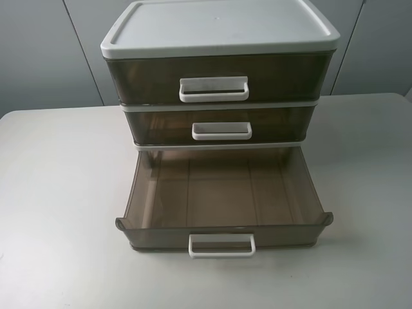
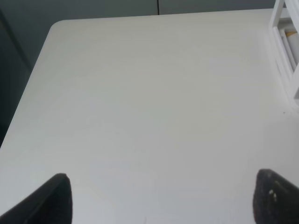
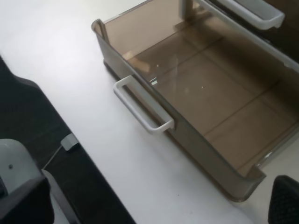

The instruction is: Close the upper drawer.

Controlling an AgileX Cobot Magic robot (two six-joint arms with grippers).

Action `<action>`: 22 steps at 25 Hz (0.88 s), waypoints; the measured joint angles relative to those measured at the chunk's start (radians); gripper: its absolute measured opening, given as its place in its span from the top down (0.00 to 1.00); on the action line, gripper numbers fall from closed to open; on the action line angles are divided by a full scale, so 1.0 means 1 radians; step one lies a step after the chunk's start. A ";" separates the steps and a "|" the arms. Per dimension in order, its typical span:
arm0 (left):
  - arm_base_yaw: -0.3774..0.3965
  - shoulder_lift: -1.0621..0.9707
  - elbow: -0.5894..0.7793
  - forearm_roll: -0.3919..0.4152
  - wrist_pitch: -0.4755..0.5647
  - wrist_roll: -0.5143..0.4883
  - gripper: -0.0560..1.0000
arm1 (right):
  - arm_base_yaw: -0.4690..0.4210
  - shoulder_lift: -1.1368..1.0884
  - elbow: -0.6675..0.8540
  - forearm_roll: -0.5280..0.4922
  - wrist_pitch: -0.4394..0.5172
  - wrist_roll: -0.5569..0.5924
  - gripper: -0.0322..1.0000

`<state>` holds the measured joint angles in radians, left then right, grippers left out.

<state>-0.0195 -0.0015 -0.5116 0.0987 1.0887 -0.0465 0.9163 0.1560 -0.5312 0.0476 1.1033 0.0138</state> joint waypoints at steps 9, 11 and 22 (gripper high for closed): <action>0.000 0.000 0.000 0.000 0.000 0.000 0.25 | 0.000 -0.111 0.022 0.002 -0.006 0.022 0.29; 0.000 0.000 0.000 0.000 0.000 0.000 0.25 | -0.002 -0.111 0.022 -0.002 -0.006 0.023 0.29; 0.000 0.000 0.000 0.000 0.000 0.000 0.25 | -0.537 -0.111 0.022 -0.002 -0.006 0.022 0.29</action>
<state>-0.0195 -0.0015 -0.5116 0.0987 1.0887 -0.0465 0.3790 0.0447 -0.5088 0.0457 1.0973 0.0358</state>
